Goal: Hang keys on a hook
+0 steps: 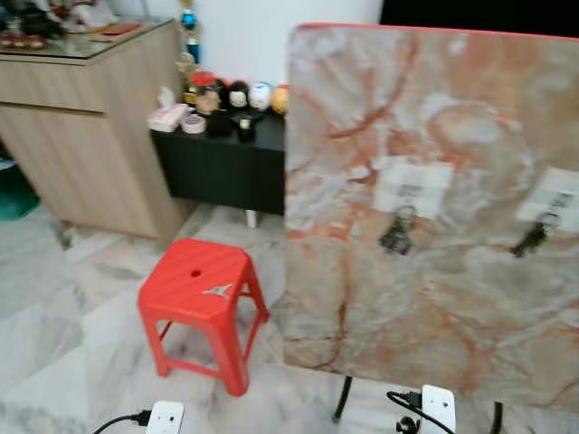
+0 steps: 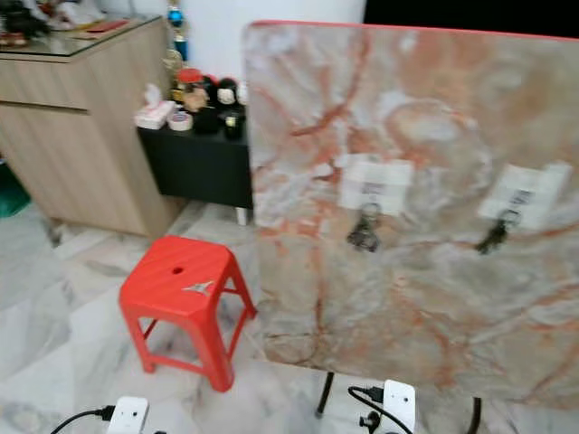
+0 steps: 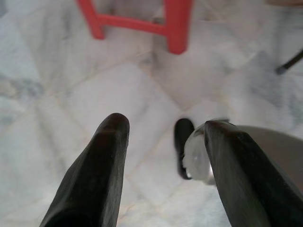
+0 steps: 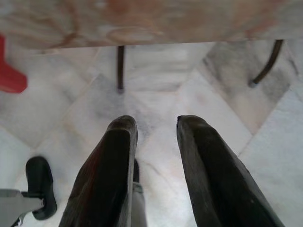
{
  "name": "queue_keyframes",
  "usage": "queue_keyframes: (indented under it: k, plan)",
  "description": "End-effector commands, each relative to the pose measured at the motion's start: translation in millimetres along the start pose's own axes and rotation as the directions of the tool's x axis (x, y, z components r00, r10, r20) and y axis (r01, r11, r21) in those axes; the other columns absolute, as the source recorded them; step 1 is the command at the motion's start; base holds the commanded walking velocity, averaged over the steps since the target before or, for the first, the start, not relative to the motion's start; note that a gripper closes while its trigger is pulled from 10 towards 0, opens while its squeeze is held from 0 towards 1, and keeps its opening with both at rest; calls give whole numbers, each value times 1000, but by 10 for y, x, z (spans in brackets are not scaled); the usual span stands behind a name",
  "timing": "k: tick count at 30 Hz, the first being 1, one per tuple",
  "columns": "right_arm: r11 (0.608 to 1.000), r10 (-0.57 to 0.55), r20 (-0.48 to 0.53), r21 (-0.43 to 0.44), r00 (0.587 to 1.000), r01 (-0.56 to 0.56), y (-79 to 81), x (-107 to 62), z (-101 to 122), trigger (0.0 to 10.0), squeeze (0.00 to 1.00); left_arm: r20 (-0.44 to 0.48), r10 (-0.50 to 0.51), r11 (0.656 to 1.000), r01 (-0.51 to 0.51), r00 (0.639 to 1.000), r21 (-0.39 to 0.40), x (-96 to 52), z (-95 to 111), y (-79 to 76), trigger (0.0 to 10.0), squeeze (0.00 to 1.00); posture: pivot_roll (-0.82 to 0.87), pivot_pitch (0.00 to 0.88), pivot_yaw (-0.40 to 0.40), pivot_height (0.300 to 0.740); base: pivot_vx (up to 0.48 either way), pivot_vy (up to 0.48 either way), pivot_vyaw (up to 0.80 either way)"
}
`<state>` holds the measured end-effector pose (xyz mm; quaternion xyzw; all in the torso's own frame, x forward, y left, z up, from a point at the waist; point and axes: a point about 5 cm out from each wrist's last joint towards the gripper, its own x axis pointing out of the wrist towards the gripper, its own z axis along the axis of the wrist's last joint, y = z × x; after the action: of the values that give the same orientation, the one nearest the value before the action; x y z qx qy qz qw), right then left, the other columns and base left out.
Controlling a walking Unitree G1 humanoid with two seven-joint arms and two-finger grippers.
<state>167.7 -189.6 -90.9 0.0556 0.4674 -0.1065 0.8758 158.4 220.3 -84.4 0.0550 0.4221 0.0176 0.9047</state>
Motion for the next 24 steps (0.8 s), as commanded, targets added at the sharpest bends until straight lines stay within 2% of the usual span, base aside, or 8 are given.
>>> queue_keyframes:
  k: [1, 11, 24]
  plan:
    - [1000, -1, -5, 11, 1000, 1, 9, -2, -15, 10000, 0, -29, 19, 1000, -19, 999, -6, -18, -49, 84, 10000, 0, 44, 0, -29, 740, 0, 431, 0]
    - [1000, 13, 13, 9, 1000, -13, 58, 3, 25, 10000, 0, -35, 24, 1000, -24, 999, -9, -24, -62, 105, 10000, 0, 48, 0, -32, 740, 0, 431, 0]
    - [1000, 3, 26, 11, 1000, -3, 16, 1, 32, 10000, 0, -16, 42, 999, -43, 999, -32, -24, -32, 152, 10000, 0, 55, 0, -40, 740, 0, 431, 0]
